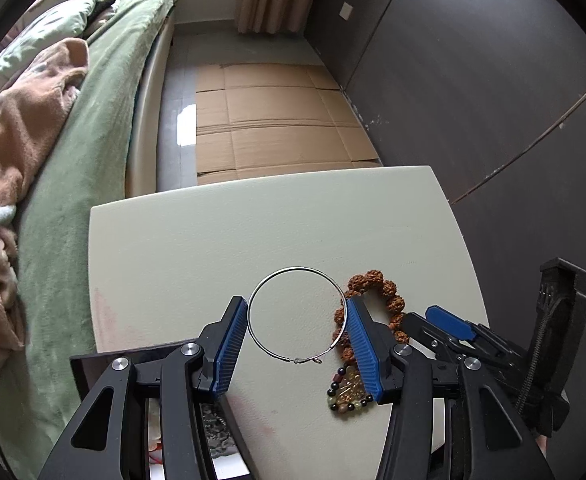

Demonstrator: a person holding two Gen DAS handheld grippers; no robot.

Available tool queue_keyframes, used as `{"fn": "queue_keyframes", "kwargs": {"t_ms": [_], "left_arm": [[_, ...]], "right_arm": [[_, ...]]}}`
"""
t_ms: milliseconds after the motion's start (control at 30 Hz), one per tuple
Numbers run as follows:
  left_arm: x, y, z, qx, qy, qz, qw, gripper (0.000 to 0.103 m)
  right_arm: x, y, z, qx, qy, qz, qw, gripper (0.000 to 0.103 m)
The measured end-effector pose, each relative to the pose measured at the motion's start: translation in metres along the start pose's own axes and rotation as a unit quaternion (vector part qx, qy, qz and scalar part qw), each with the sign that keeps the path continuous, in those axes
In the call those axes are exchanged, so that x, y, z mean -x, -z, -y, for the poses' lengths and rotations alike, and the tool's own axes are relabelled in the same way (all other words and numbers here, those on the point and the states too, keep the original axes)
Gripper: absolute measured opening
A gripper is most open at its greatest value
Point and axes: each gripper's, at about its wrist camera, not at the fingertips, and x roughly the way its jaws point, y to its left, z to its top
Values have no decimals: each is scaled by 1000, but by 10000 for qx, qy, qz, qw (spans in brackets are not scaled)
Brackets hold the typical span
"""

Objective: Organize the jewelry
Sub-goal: 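Move the right gripper to the brown bead bracelet and pinch it, then lift the brown bead bracelet with the right gripper and drop it into the black box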

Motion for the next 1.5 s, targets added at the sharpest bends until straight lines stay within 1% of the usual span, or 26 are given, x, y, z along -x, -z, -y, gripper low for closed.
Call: {"fn": "queue_keyframes", "kwargs": {"t_ms": [33,100,200,333,367,400,433,500,567,633,767,833,867,900,933,967,1000,1200,1333,1400,1500], "left_arm": [[5,2,-6,50,11,29,10000,52],[14,6,-17,143,32,89,9999,52],[28,15,-34,305,34,201,9993,52],[44,31,-59,528,67,285,9982,52],[46,35,-63,574,75,290,9979,52],[48,39,-67,620,86,298,9976,52],[51,44,-71,660,93,313,9973,52],[56,54,-78,715,101,341,9968,52],[63,65,-84,747,77,454,9961,52],[69,74,-89,817,110,546,9951,52],[71,83,-98,991,335,585,9928,52],[70,86,-101,1093,365,564,9917,53],[72,87,-105,1137,371,559,9912,57],[74,88,-107,1173,362,602,9906,68],[77,90,-108,1200,370,681,9897,76],[82,93,-111,1231,428,793,9883,87],[86,96,-113,1270,485,902,9866,89],[101,105,-131,1462,361,1052,9830,89],[108,113,-146,1609,333,1123,9800,89],[111,118,-152,1687,328,1162,9782,89],[115,125,-163,1805,314,1202,9757,89]], "right_arm": [[-5,-2,-5,83,110,-76,9999,58],[-12,-4,-11,177,295,-191,9992,52],[-22,-9,-24,373,694,-250,9966,52],[-30,-8,-43,851,1298,-253,9876,51],[-31,-6,-47,961,1503,-246,9837,37],[-31,-6,-49,1018,1675,-227,9803,21],[-29,-6,-47,940,1688,-210,9809,21],[-22,-7,-42,667,1524,-186,9859,21],[-9,-7,-39,527,1302,-37,9901,20],[6,-6,-44,540,1122,97,9922,20],[32,-4,-61,607,787,297,9946,20],[44,-3,-73,687,613,379,9950,20],[49,-1,-79,740,559,423,9948,20],[56,1,-87,811,527,480,9942,20],[57,1,-96,871,497,531,9935,20],[60,3,-102,928,450,568,9930,20],[63,5,-110,974,389,596,9927,20],[80,8,-151,1209,-107,697,9902,20],[82,12,-181,1387,-437,653,9872,20],[79,14,-195,1483,-558,606,9855,20],[71,20,-212,1644,-602,546,9830,20]]}}
